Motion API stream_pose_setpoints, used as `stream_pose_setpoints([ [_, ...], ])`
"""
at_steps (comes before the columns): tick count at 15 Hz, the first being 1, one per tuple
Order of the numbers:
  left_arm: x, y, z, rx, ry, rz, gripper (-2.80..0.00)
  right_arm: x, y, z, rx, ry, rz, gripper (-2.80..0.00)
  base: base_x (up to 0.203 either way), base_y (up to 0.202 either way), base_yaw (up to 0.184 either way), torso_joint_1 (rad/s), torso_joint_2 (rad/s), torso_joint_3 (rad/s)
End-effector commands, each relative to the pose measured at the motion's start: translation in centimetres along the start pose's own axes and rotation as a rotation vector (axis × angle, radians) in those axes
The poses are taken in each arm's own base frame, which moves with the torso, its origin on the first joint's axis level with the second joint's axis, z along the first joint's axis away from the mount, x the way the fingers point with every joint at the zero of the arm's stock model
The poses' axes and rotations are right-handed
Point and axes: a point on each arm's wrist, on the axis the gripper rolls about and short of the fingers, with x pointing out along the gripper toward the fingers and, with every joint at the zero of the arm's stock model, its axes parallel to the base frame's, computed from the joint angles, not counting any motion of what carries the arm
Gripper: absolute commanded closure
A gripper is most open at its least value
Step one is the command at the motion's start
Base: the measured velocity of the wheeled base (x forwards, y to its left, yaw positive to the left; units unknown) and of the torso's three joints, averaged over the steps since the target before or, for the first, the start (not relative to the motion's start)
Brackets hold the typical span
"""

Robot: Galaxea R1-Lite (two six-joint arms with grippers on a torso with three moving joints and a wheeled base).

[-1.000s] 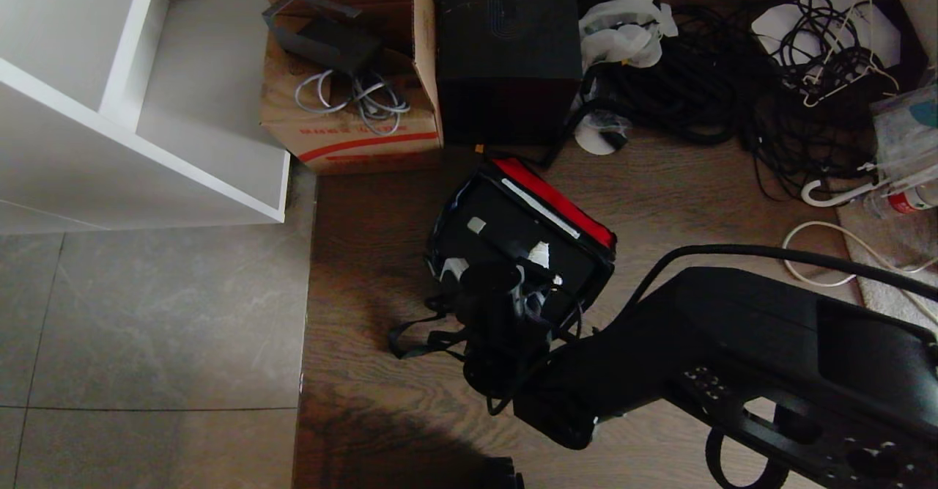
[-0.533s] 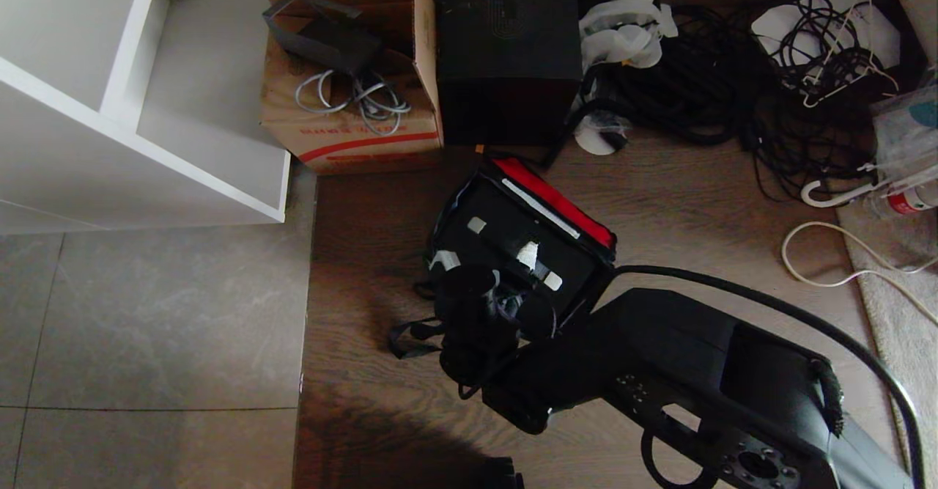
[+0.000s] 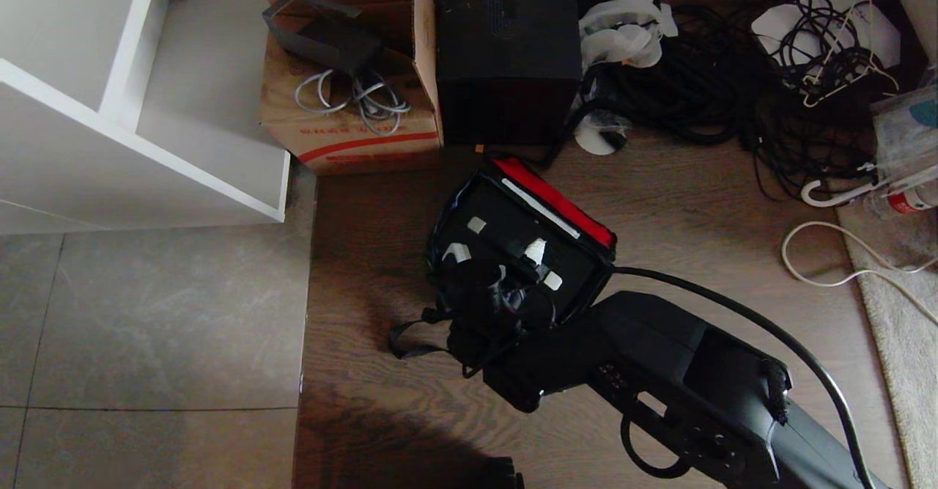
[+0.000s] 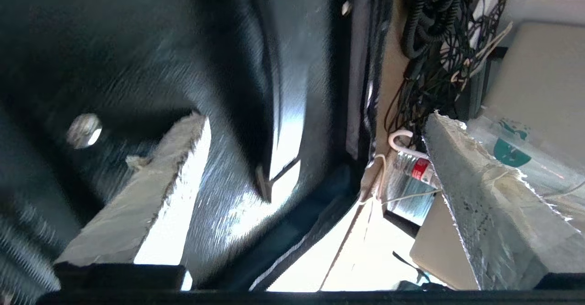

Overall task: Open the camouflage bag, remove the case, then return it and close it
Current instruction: Grip the handle

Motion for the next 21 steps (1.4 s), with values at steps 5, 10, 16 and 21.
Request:
stream_pose_setpoints([
  [5,0.1,0.0,-0.2,-0.001,0.008,0.0,0.0,2.0,0.3,1.2,0.054,0.015,-0.036,-2.8,0.0,0.0,0.0,0.0,0.0,0.0],
  [10,0.1,0.0,-0.2,-0.001,0.007,0.0,0.0,4.5,-0.4,0.5,0.066,0.055,-0.067,-2.8,0.0,0.0,0.0,0.0,0.0,0.0],
  [16,0.1,0.0,-0.2,-0.001,0.008,0.0,0.0,7.3,-2.3,-0.1,0.085,0.101,-0.106,-2.8,0.0,0.0,0.0,0.0,0.0,0.0],
  [21,0.1,0.0,-0.2,-0.001,0.008,0.0,0.0,9.1,-2.6,-1.1,0.073,0.138,-0.125,-2.8,0.0,0.0,0.0,0.0,0.0,0.0],
])
